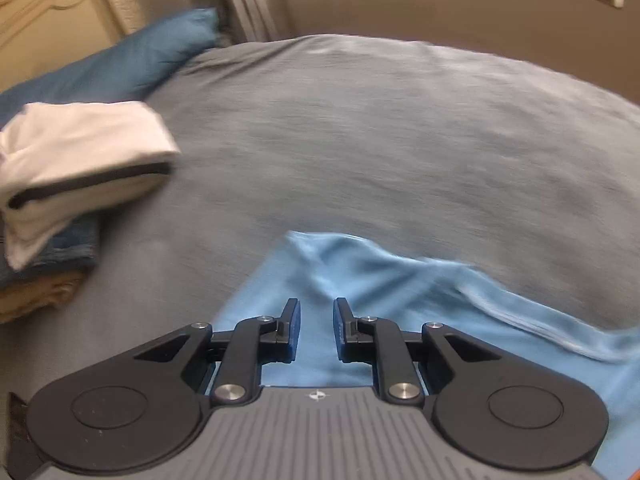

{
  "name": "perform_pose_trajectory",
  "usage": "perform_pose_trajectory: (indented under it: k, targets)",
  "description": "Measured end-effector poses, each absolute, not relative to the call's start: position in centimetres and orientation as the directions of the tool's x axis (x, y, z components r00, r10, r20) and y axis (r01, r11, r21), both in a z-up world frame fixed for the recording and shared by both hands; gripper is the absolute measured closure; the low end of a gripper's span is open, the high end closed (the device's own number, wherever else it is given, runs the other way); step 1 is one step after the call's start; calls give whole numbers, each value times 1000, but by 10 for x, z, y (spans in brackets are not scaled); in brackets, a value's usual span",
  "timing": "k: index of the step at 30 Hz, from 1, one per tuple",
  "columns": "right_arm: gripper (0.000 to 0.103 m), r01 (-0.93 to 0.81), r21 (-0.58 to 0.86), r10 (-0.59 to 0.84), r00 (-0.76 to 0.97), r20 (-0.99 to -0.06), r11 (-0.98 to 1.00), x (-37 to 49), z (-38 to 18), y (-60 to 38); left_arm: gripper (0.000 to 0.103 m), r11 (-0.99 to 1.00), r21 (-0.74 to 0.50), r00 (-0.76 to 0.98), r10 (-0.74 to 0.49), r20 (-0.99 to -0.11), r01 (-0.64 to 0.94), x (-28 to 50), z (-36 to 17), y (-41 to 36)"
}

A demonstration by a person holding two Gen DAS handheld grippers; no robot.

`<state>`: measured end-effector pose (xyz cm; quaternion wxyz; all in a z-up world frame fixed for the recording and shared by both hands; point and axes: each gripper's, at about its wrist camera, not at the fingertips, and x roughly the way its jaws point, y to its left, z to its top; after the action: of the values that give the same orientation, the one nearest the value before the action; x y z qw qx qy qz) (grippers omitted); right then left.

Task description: Fold clothes

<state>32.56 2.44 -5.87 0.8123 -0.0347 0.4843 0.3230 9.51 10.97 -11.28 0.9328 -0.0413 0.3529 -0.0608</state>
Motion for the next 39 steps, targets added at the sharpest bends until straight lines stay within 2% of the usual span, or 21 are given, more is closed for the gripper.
perform_pose_trajectory:
  k: [3, 11, 17, 26, 30, 37, 39]
  targets:
    - [84, -503, 306, 490, 287, -823, 808, 339, -78, 43, 84, 990, -119, 745, -140, -652, 81, 94, -113, 109]
    - [85, -345, 305, 433, 396, -810, 887, 300, -27, -60, 83, 987, -156, 740, -139, -658, 47, 96, -107, 111]
    - [84, -218, 308, 376, 470, -798, 926, 271, 11, -137, 82, 988, -138, 769, -136, -625, 62, 85, -88, 100]
    - [84, -95, 316, 315, 541, -780, 944, 178, 34, -254, 81, 983, -61, 698, -166, -697, 173, 75, -95, 54]
    - [83, 61, 365, 263, 585, -767, 929, 139, 30, -318, 81, 975, -74, 690, -203, -694, 211, 68, -77, 49]
    - [82, 302, 433, 175, 613, -770, 849, 106, -19, -394, 81, 940, -101, 625, -295, -723, 327, 98, -37, 9]
    - [78, 366, 450, 149, 617, -772, 815, 97, -33, -415, 81, 928, -102, 618, -317, -720, 358, 111, -24, -11]
